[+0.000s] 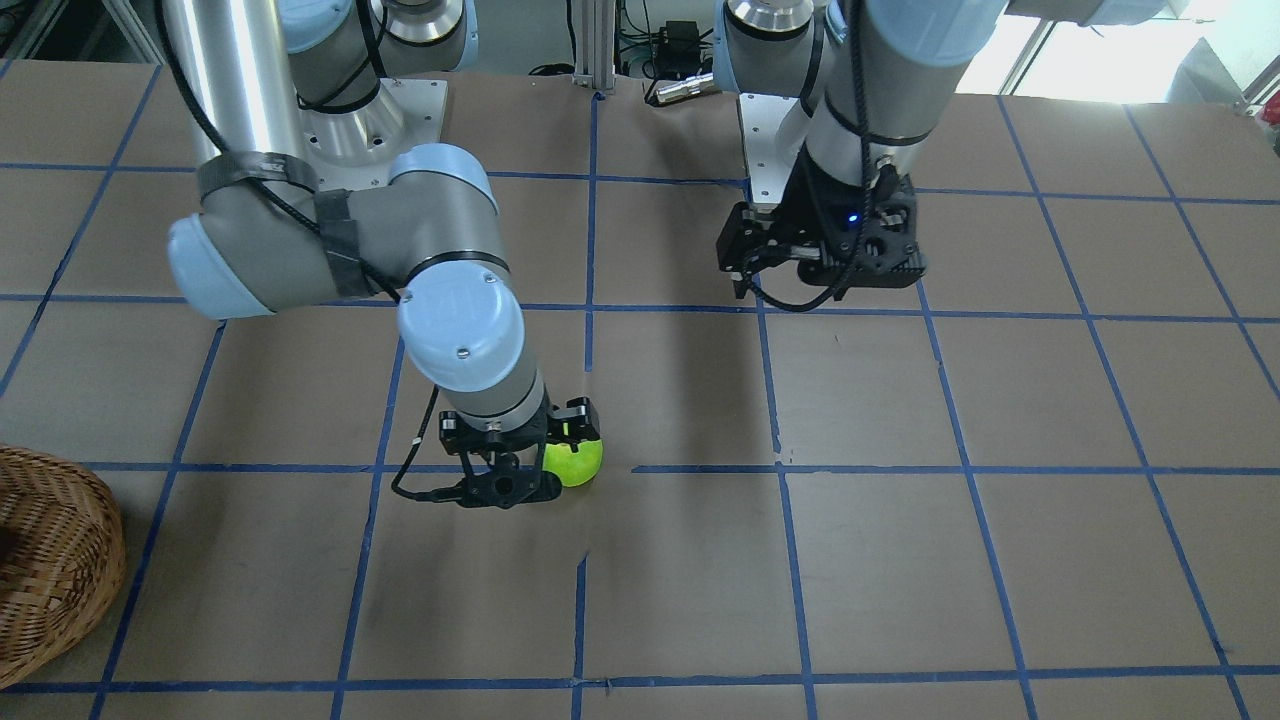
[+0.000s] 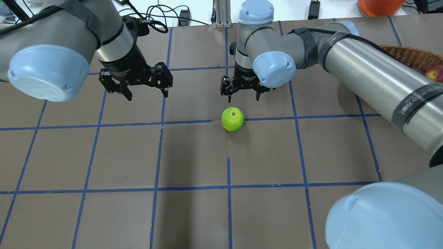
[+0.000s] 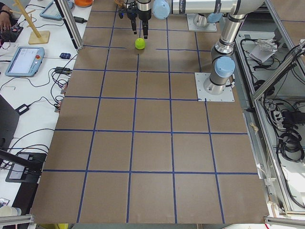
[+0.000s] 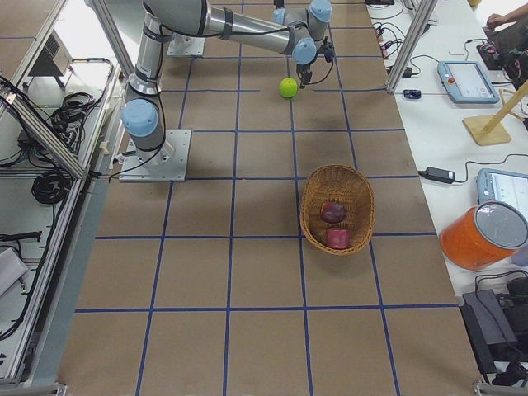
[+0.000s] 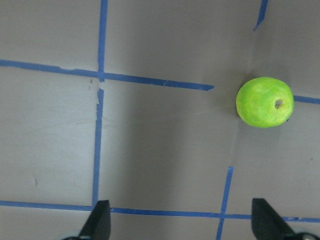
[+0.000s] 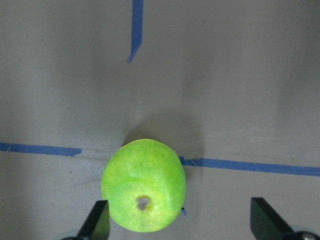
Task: Put all apples into basket
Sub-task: 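Lower the right gripper onto the green apple while the left withdraws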
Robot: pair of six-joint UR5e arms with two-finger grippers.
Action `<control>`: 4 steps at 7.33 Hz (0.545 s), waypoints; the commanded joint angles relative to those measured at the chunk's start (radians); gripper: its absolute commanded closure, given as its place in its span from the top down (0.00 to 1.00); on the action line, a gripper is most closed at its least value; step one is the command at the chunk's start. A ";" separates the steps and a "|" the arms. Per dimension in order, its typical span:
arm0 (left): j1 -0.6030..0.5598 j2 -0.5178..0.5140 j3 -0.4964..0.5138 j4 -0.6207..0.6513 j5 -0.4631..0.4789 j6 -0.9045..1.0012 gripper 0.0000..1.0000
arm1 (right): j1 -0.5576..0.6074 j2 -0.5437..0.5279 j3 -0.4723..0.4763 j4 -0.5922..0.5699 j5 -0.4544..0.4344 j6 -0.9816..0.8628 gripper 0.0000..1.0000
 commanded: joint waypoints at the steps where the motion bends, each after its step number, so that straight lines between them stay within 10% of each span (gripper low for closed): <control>1: 0.085 0.037 0.034 -0.069 0.020 0.111 1.00 | 0.036 0.021 0.116 -0.137 -0.038 0.086 1.00; 4: 0.076 0.038 0.034 -0.067 0.016 0.110 1.00 | 0.042 0.056 0.170 -0.273 -0.013 0.110 1.00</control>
